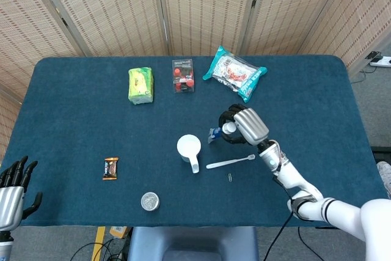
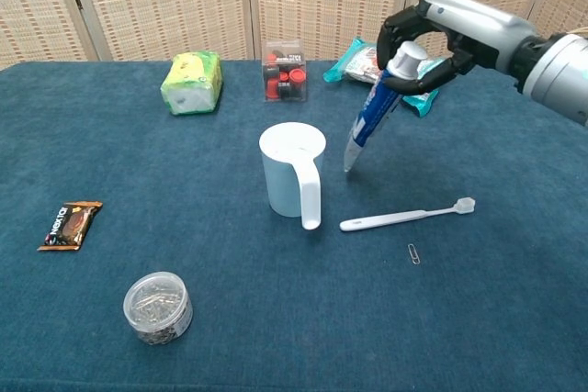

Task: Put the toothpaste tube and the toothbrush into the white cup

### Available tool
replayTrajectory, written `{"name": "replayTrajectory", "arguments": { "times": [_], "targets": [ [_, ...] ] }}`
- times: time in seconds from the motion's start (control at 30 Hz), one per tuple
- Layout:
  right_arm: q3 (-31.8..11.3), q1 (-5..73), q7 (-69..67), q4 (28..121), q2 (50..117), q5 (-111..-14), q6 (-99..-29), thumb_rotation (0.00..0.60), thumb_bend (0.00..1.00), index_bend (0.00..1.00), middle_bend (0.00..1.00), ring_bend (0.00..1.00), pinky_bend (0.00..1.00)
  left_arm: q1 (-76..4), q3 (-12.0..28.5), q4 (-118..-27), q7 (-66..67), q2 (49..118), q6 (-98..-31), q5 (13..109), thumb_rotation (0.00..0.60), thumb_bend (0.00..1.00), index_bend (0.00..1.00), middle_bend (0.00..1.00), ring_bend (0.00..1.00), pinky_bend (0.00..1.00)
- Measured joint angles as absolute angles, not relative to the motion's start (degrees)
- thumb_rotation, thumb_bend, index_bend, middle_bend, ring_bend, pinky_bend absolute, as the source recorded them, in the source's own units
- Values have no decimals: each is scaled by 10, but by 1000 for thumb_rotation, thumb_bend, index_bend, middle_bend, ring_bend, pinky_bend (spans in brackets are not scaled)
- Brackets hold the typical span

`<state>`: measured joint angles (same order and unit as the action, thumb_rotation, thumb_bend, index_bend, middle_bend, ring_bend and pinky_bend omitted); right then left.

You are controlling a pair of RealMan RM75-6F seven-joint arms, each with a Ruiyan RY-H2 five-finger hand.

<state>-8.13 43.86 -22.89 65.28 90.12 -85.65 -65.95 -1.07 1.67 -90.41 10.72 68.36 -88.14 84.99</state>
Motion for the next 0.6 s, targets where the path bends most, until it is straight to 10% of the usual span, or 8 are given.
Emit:
{"name": "replayTrajectory", "arguments": {
  "times": [0.23,0.47,0.6],
  "targets": [
    [-52,409,-291,632,886,-848,-631,600,268,683,542,435,291,-13,17,-905,109,686,-880,852,600,440,125,22,33,141],
    [-24,394,-312,625,853,-856,-600,600,220,81,298,220,238,-15,17,-907,113,687,-879,854,600,441,125,22,33,141],
    [-22,392,-302,637,829,-848,-579,600,201,0,211,146,204,-16,16,-910,116,688,-877,855,600,441,125,22,33,141]
  ]
}}
